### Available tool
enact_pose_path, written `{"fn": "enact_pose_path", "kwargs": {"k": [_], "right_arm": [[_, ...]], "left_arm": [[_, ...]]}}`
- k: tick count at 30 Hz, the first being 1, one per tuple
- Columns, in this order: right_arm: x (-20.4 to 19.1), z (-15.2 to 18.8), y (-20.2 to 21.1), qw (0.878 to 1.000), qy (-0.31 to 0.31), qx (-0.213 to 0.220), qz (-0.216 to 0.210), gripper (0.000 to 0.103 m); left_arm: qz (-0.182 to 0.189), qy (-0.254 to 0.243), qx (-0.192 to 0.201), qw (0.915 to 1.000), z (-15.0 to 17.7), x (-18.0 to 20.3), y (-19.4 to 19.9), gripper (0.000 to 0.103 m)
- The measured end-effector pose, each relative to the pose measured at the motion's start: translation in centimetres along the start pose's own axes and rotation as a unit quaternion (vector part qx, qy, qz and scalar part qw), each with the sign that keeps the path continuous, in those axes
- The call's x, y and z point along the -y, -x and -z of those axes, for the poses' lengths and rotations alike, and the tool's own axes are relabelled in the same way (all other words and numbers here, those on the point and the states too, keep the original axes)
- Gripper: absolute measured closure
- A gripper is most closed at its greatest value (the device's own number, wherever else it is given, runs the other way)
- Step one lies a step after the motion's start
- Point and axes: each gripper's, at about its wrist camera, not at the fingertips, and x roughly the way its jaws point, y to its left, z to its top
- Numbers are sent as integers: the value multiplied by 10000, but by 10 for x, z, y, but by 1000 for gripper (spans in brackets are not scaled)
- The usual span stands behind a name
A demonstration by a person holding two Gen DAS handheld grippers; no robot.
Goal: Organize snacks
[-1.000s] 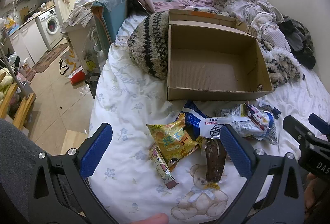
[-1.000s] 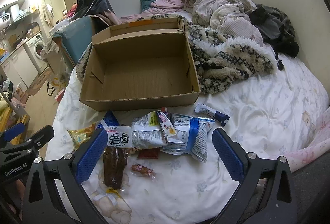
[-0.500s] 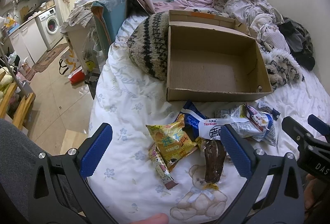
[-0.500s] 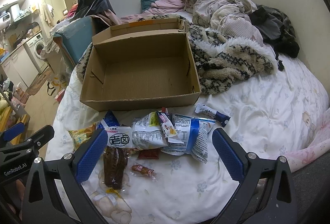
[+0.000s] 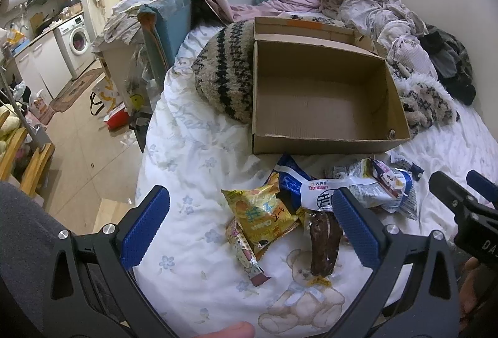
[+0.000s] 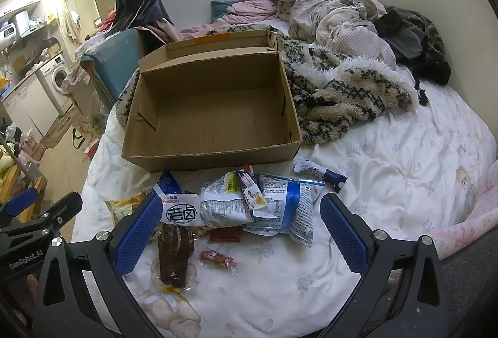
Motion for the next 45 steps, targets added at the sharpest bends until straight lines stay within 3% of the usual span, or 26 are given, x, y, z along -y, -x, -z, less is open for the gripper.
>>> {"fn": "enact_pose_path", "kwargs": {"k": [34,37,39,42,45], "right_arm": [[1,0,-1,10000,-57,-21,-50,0],[2,3,-3,9999,-107,-56,-64,0],[3,4,-4,9998,-140,-97,-89,0],[4,3,-6,9996,-188,-150,-116,0],[9,1,-11,9984,-364,-326,-268,0]], "left_arm": [[-80,92,-69,9999,-2,-2,-4,0],[-26,235,-382,9990,-4,-10,-17,0],[98,346,-819,9960,-13,-20,-34,0],[272,614,-1461,9870,-29,-43,-62,0],[261,363,-2088,9769,-31,-51,-86,0]]}}
